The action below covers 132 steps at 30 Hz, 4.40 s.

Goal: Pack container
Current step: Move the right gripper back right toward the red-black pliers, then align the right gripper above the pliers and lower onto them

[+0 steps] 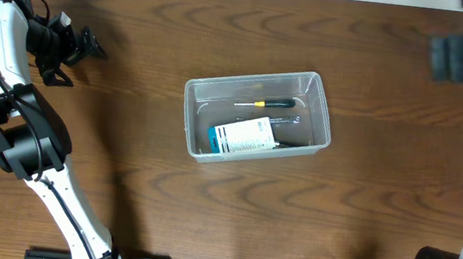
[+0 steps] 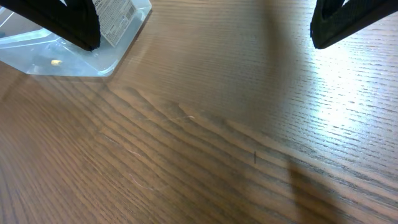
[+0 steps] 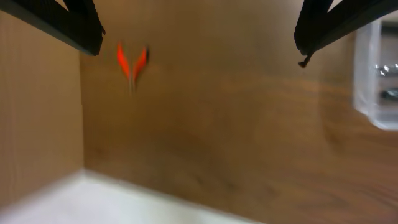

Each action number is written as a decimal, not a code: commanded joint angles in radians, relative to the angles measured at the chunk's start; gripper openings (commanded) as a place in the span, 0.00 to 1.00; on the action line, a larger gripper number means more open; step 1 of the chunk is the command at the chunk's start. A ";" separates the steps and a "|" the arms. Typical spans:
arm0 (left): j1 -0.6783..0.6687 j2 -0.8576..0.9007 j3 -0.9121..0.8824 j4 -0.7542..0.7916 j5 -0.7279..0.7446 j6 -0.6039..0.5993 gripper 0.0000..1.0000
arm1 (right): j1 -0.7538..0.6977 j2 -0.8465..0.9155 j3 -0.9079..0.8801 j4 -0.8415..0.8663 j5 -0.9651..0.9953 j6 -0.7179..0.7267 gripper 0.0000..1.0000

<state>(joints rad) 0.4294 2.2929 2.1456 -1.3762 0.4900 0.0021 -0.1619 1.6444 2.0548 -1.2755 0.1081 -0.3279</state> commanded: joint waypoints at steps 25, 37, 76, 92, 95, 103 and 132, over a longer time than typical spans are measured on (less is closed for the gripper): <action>0.004 -0.026 0.019 -0.002 -0.005 0.000 0.98 | -0.470 0.353 0.002 0.001 -0.042 0.298 0.99; 0.004 -0.026 0.019 -0.002 -0.005 0.000 0.98 | -0.473 0.548 0.007 0.091 -0.063 0.059 0.99; 0.004 -0.026 0.019 -0.002 -0.005 0.000 0.98 | -0.511 0.937 0.433 0.034 -0.161 0.168 0.99; 0.004 -0.026 0.019 -0.002 -0.005 0.000 0.98 | -0.508 0.944 0.429 0.025 -0.158 0.294 0.99; 0.004 -0.026 0.019 -0.002 -0.005 0.000 0.98 | -0.508 0.944 0.429 0.024 -0.157 0.294 0.99; 0.004 -0.026 0.019 -0.002 -0.005 0.000 0.98 | -0.512 0.964 0.409 0.012 -0.156 0.294 0.99; 0.004 -0.026 0.019 -0.002 -0.005 0.000 0.98 | -0.512 1.009 0.372 0.035 -0.138 0.278 0.99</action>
<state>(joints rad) 0.4294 2.2925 2.1456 -1.3762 0.4900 -0.0002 -0.6754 2.6331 2.4443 -1.2423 -0.0338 -0.0544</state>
